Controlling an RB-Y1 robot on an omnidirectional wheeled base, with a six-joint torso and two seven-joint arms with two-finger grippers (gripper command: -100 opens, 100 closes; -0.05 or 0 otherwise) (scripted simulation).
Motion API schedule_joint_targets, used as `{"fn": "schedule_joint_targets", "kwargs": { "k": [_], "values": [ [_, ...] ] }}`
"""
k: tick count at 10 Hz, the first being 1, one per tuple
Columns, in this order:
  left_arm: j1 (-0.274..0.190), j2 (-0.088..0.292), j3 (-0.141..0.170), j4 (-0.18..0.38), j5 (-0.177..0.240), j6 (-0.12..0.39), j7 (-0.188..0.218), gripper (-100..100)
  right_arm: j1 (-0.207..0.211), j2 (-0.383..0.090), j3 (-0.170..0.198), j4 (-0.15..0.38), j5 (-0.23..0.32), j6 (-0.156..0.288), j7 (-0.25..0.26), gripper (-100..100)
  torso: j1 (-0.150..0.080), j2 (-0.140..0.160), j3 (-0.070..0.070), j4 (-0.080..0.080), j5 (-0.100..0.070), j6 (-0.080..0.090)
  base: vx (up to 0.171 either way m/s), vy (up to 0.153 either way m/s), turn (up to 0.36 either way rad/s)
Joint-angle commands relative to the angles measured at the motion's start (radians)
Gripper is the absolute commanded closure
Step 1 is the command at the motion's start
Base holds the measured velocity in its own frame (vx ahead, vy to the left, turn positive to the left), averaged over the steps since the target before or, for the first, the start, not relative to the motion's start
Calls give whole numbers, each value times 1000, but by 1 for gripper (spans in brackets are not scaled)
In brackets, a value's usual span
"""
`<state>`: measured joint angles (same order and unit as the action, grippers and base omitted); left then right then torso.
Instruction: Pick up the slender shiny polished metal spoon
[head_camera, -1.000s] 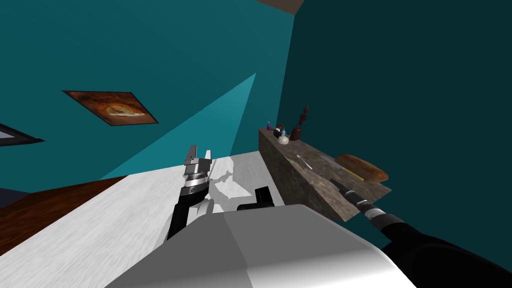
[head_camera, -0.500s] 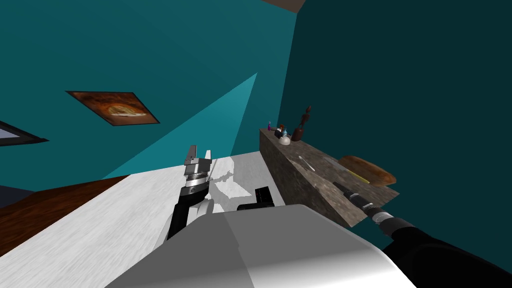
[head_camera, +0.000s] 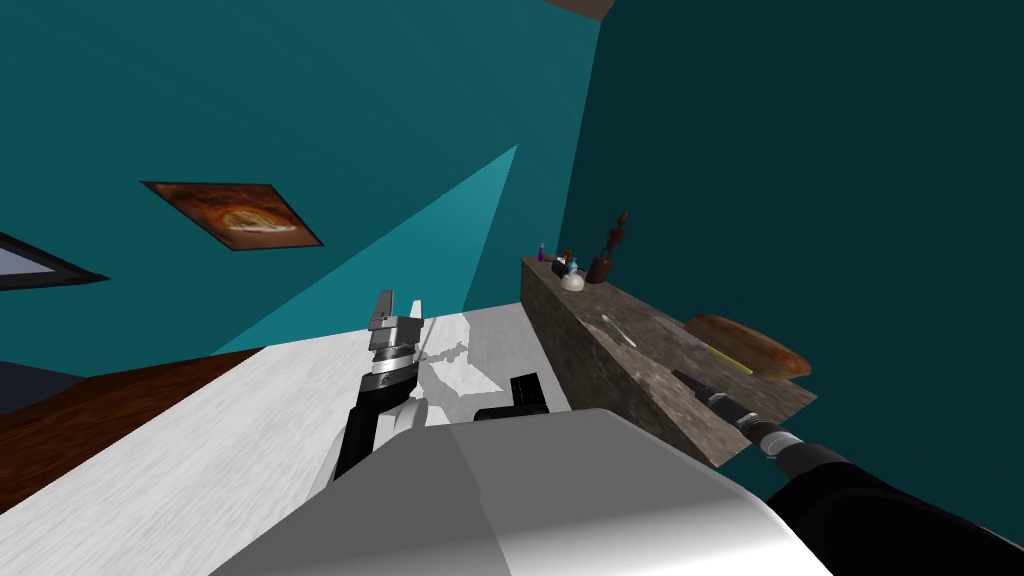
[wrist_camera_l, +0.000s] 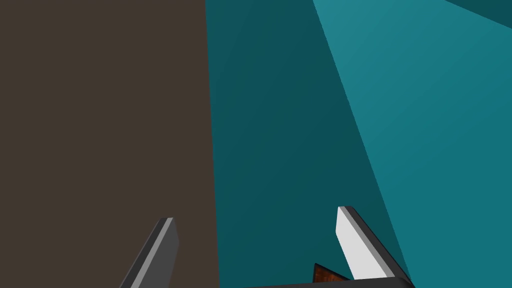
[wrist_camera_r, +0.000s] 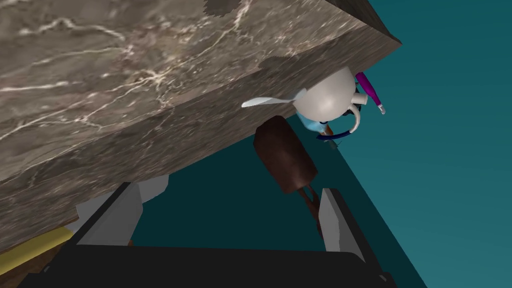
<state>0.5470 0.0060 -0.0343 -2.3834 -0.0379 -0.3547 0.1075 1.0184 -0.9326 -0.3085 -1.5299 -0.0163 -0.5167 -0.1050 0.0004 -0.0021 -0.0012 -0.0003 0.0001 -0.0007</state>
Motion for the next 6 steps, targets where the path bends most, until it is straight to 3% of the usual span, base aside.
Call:
{"fn": "schedule_joint_targets", "kwargs": {
  "k": [1,4,5,6],
  "values": [
    [0,0,0,0,0,0,0,0,6,-8,-2,1,1,3,-1,-100,0,0,0,0,0,0,27,36,-39],
    [0,0,0,0,0,0,0,0,6,-8,-2,1,1,3,-1,-100,0,0,0,0,0,0,23,5,41],
    [0,0,0,0,0,0,0,0,39,-49,2,31,14,6,9,-100,-1,0,0,0,0,0,31,6,36],
    [0,0,0,0,0,0,0,0,39,-49,2,31,14,6,9,-100,0,0,0,0,0,0,36,31,-23]
  ]
}}
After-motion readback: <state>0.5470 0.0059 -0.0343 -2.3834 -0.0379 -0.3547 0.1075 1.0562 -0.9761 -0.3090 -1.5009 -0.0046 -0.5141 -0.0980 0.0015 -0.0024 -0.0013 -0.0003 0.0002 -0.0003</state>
